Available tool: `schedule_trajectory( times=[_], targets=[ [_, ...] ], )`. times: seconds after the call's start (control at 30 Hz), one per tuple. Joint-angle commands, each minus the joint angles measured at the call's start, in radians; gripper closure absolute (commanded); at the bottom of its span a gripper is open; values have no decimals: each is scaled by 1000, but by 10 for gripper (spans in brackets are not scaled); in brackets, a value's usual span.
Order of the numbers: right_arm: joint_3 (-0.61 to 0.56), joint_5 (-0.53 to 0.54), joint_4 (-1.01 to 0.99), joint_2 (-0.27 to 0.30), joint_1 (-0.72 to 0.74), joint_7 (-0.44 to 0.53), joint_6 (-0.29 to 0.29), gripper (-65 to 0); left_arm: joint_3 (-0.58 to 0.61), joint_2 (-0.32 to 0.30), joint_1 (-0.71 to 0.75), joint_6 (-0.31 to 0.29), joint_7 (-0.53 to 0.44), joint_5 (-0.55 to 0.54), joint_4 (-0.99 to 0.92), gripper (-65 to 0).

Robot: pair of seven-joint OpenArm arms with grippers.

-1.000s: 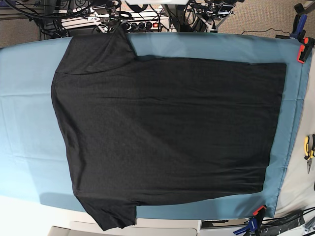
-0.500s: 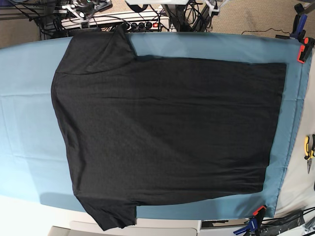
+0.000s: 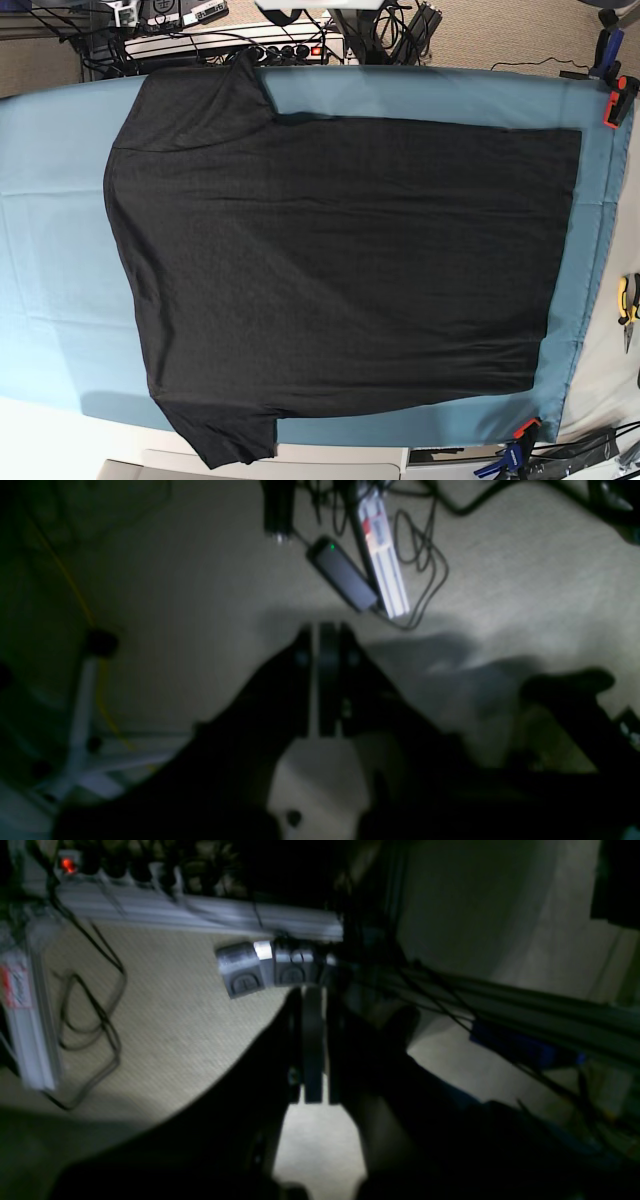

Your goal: Fold the T-shirt properly

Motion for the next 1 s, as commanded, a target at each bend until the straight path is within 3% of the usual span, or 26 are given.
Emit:
schedule_trajectory(
  times=[0.0,0.1,0.27,0.33,0.47,0.57,0.7,0.8,0.87,0.97],
  targets=[
    [34,11,63,15,-39,9,-8,-24,-9,-19,32,2,9,-2,60,-44],
    [122,51,234,15,-119,-40,-7,-23,-50,-53,63,-24,90,-47,206,-44],
    [312,171,494,15,-206,-122,30,-19,-190,-69,63,-165,192,-189,405,-44],
    [398,256,573,15,-206,-176,96,-17,-266,-68,53,-236,200,-296,459,-44],
    [552,521,669,12,-168,-304,348,-13,-414,-67,-2,-432,240,-534,492,-43],
    [622,709,677,-6,-111,-378,478,-13,-502,-63,-45,-490,266,-640,487,-43],
    [665,863,676,-85,-12,-451,541,-13,-582,-63,-96,-554,330,-813,457,-43],
    [669,856,656,-207,74,-450,534,-13,-587,-42,-111,-553,366,-904,440,-43],
    [669,908,616,-287,126,-462,528,-13,-586,-7,-111,-553,379,-939,438,-43],
    [668,1019,555,-349,169,-512,528,-13,-586,34,-111,-551,395,-973,438,-43]
  ],
)
